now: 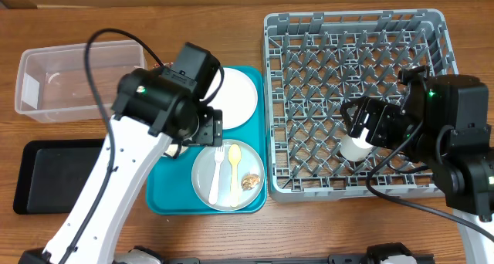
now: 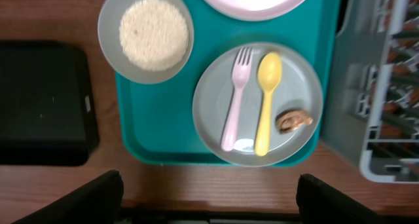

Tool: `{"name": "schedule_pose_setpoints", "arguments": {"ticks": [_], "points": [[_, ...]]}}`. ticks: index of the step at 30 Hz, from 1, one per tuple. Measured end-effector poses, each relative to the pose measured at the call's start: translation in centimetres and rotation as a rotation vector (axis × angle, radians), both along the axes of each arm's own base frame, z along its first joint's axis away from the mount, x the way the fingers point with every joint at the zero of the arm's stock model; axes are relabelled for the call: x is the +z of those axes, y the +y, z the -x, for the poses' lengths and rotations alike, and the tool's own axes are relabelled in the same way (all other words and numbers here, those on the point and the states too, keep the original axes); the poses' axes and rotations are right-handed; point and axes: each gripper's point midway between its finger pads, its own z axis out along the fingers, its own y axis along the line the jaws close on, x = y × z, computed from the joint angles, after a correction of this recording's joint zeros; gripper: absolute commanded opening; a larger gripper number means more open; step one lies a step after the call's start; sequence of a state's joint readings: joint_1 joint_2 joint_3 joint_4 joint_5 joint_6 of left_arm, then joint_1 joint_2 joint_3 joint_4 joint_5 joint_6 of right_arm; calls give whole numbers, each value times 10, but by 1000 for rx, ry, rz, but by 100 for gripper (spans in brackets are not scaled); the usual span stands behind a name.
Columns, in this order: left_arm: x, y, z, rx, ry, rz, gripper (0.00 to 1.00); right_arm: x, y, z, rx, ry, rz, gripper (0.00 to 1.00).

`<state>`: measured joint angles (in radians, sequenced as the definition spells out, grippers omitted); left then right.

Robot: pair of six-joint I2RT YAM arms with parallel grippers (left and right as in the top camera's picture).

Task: Sort waste into correct bins and load items into the dishwasher rack
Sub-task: 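Move the right gripper to the grey plate and grasp the fork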

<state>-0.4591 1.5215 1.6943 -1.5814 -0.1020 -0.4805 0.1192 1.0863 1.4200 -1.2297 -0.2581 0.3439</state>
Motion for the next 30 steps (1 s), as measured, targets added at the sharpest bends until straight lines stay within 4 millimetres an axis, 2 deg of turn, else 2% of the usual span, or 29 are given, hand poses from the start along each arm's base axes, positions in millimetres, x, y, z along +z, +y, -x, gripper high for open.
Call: {"name": "schedule_pose_setpoints", "arguments": {"ticks": [4,7,9,11,12,13,16,17,20,24,27,28,30], "points": [[-16,12,15,35,84,-46,84,-7,2,2,12,36,0,84],[-14,26,13,92,81,-45,90,-13,12,1,55,67,-10,77],[-7,41,12,157,59,-32,92,-21,29,-1,116,98,-16,78],[12,67,11,256,-10,-6,94,-29,51,-7,177,121,-19,78],[24,79,11,303,-56,10,100,-34,63,-9,204,130,-21,78],[41,97,15,367,-126,25,100,-42,83,-13,244,151,-20,77],[74,120,39,462,-265,60,100,-72,135,-16,290,211,18,77],[80,123,45,474,-292,65,100,-79,145,-15,295,224,30,77],[92,127,63,490,-350,76,100,-116,189,-10,311,284,81,69],[97,129,71,494,-377,71,100,-174,239,1,315,361,142,59],[98,130,71,496,-383,67,100,-204,257,6,311,395,168,55],[98,131,71,497,-385,64,100,-221,264,10,307,416,187,53],[98,131,71,498,-385,61,100,-239,270,13,300,432,211,51]]}}
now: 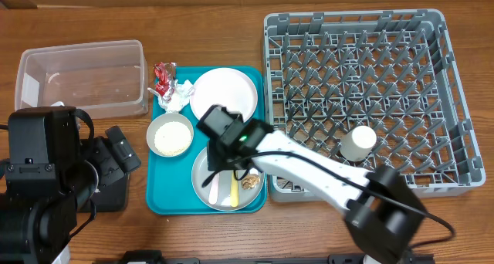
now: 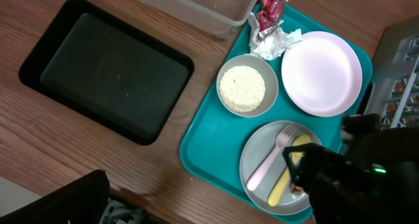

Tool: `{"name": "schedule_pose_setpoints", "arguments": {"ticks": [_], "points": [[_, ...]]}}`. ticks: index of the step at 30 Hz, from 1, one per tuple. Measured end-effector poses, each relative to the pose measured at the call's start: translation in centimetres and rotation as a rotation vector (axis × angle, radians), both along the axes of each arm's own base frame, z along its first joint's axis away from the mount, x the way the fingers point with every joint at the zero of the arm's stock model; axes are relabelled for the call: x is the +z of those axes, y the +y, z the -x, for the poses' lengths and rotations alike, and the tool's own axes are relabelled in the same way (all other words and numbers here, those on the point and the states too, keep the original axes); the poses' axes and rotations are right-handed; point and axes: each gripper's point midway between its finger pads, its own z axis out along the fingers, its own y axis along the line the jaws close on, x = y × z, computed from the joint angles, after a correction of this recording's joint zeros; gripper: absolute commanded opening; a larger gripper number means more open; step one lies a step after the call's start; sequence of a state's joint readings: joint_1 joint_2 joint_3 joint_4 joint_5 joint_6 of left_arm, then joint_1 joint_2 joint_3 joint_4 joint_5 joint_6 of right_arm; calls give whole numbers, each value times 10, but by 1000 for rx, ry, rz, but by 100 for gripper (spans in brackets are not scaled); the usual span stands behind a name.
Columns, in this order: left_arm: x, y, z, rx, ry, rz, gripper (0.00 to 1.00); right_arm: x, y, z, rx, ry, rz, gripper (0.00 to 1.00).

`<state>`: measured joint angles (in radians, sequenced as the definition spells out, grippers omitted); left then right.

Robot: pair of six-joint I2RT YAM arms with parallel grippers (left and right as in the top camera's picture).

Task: Sort waste into correct bins and load items into the dishwasher rack
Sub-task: 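Move the right gripper to the grey plate and grasp the fork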

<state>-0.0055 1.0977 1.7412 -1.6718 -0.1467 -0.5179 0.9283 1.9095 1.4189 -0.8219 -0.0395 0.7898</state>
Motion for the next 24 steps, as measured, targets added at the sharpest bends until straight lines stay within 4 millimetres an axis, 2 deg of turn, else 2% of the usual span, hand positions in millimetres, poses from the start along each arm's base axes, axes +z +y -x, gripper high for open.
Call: {"name": "schedule_pose_setpoints", "arguments": {"ticks": [2,5,9,13,15,19,24], "points": [[0,0,0,0,0,0,100,-20,2,5,-13,22,38,51],[0,0,-1,0,3,0,100,-37,1,7,-41,47,70,47],[-2,0,-3,0,13,-1,100,-52,2,6,-61,62,82,46],[-4,0,-6,0,25,0,100,-54,5,6,-61,59,78,45],[-5,0,-7,0,31,0,100,-54,6,7,-62,56,77,33],[-7,0,-9,0,41,-1,100,-55,8,8,-63,56,74,20],[-10,0,-13,0,60,-1,100,-55,8,9,-65,59,76,14]]}}
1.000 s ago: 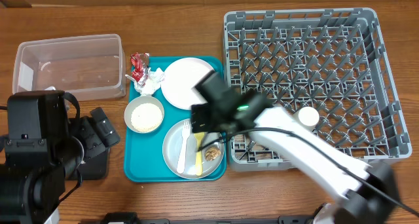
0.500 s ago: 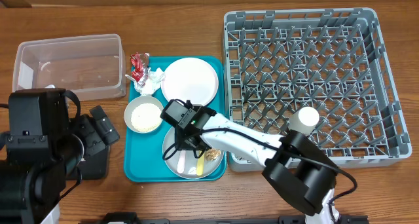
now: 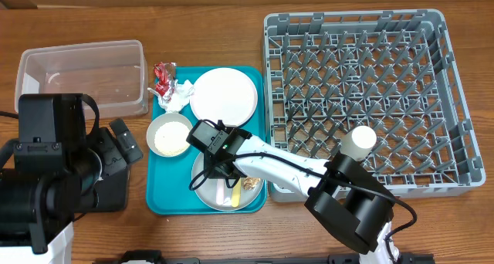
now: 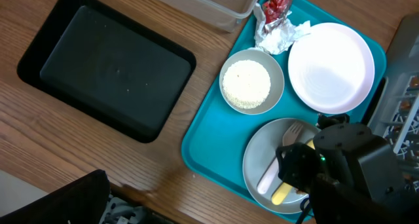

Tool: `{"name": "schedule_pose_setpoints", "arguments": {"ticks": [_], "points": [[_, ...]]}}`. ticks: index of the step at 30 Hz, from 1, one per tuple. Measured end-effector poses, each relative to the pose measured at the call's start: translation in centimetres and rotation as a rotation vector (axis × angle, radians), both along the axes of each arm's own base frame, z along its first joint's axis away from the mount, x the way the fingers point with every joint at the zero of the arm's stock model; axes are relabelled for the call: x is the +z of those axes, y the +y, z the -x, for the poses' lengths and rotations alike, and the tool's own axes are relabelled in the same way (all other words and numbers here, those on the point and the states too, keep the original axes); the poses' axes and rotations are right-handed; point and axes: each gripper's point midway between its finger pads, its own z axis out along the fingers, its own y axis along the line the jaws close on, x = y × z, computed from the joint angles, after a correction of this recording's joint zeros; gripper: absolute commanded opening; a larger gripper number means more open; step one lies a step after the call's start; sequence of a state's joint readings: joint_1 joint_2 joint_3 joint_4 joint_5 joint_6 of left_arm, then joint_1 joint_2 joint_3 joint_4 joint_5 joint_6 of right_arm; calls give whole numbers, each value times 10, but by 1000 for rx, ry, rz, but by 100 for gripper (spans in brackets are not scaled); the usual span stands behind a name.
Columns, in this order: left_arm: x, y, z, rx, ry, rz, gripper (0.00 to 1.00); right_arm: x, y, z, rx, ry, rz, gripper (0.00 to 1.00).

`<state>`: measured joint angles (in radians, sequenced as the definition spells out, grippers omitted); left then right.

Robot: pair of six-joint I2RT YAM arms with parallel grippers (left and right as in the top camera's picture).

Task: Sort waste into correct bins and load items into the dishwasher rack
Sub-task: 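Move the right gripper to the grey plate and grasp the fork, then carry the fork to the rack with the right gripper and drop it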

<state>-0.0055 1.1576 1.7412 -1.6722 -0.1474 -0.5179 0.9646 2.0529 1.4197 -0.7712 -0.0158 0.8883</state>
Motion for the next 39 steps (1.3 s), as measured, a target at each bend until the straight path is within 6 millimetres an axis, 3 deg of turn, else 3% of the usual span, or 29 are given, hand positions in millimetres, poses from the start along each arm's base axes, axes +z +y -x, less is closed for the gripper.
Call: {"name": "schedule_pose_setpoints", "arguments": {"ticks": [11,20,25,29,30,34,39], "points": [[-6,0,-7,0,33,0,100,7,-18,-4,13,-17,118,6],[-12,0,-13,0,62,0,100,47,1,-18,113,-106,122,6],[-14,0,-15,-1,75,1,100,69,-4,-27,156,-162,125,6],[-16,-2,-17,-5,84,10,100,106,-23,-47,135,-223,93,6],[-17,-4,-16,-9,90,18,100,125,-37,-61,107,-252,77,6],[-17,-6,-14,-15,96,30,100,154,-69,-87,43,-303,65,6],[-9,-6,-5,-20,49,31,100,166,-115,-119,-11,-332,99,8]]}}
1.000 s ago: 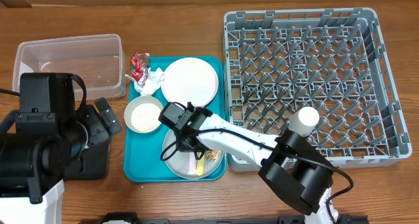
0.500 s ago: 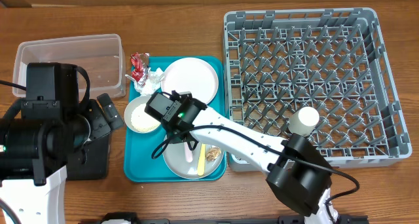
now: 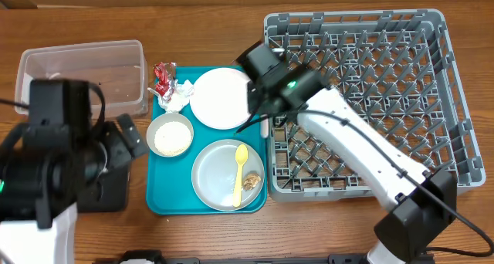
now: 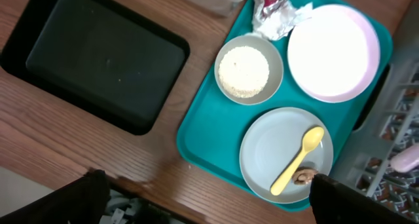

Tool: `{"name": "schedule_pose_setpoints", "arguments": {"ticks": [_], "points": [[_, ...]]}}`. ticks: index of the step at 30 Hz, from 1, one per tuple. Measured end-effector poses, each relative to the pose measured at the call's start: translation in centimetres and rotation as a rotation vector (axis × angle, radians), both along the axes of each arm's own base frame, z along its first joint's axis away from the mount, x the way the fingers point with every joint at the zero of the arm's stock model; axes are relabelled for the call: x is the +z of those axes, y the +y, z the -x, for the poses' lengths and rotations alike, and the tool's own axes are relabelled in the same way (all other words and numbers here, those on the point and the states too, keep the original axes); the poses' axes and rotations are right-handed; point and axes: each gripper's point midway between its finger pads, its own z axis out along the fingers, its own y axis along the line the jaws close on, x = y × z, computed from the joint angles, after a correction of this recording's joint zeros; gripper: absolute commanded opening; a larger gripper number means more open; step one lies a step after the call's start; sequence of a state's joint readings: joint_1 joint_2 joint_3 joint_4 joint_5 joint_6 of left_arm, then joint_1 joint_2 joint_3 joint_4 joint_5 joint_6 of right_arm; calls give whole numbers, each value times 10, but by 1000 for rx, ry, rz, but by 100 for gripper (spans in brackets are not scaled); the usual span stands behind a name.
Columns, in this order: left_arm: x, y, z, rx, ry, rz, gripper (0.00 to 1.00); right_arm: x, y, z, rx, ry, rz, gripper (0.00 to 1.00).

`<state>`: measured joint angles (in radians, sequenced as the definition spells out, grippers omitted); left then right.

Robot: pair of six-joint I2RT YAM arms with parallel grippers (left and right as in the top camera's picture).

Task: Sort waste into correct bins and load items into the dishwasher rack
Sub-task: 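Carry the fork to the rack with the right gripper and drop it, then return the right gripper to the grey plate and grasp the yellow spoon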

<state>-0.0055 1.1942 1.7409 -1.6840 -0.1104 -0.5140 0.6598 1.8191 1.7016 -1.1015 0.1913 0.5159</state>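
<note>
A grey plate (image 3: 220,175) on the teal tray (image 3: 166,201) holds a yellow spoon (image 3: 239,174) and a brown food scrap (image 3: 251,182). No fork lies on it. My right gripper (image 3: 262,119) hangs over the left edge of the grey dishwasher rack (image 3: 370,32), shut on the pink fork (image 4: 406,160), whose pale end shows there. A bowl of rice (image 4: 243,70), a white plate (image 4: 332,52) and a crumpled red-and-silver wrapper (image 3: 166,85) share the tray. My left gripper (image 4: 209,199) is open and empty, above the table's front left. The right arm hides the white cup.
A clear plastic bin (image 3: 85,71) stands at the back left. A black tray (image 4: 91,60) lies on the wood in front of it, mostly under my left arm in the overhead view. The right arm crosses the rack diagonally from the front right.
The right gripper has moved from the grey plate to the rack's left edge, and the pink fork is gone from the plate. Only the spoon and scrap remain there. The left arm barely shifted.
First my left arm hung over the teal tray while the right gripper was at the white cup in the rack. Then the left arm was back over the black tray and the right gripper over the grey plate. It then sat on the fork, which is now at the rack.
</note>
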Motion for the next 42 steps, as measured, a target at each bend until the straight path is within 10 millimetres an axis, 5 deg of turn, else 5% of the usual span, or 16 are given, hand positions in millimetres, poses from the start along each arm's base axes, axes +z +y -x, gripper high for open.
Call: {"name": "schedule_pose_setpoints", "arguments": {"ticks": [11,18,23,28,35,42], "points": [[53,18,83,60,-349,-84,100,-13,-40,-25,1,-6,48,12],[56,20,89,67,-372,-92,100,-44,-45,-14,43,42,87,31],[56,20,89,68,-372,-94,100,-46,-43,-6,62,76,74,38],[56,21,90,69,-372,-95,100,-37,-27,14,81,131,-8,39],[56,21,90,69,-372,-95,100,-14,27,66,108,169,-122,39],[56,21,89,70,-372,-95,100,-54,60,99,32,232,-116,39]]}}
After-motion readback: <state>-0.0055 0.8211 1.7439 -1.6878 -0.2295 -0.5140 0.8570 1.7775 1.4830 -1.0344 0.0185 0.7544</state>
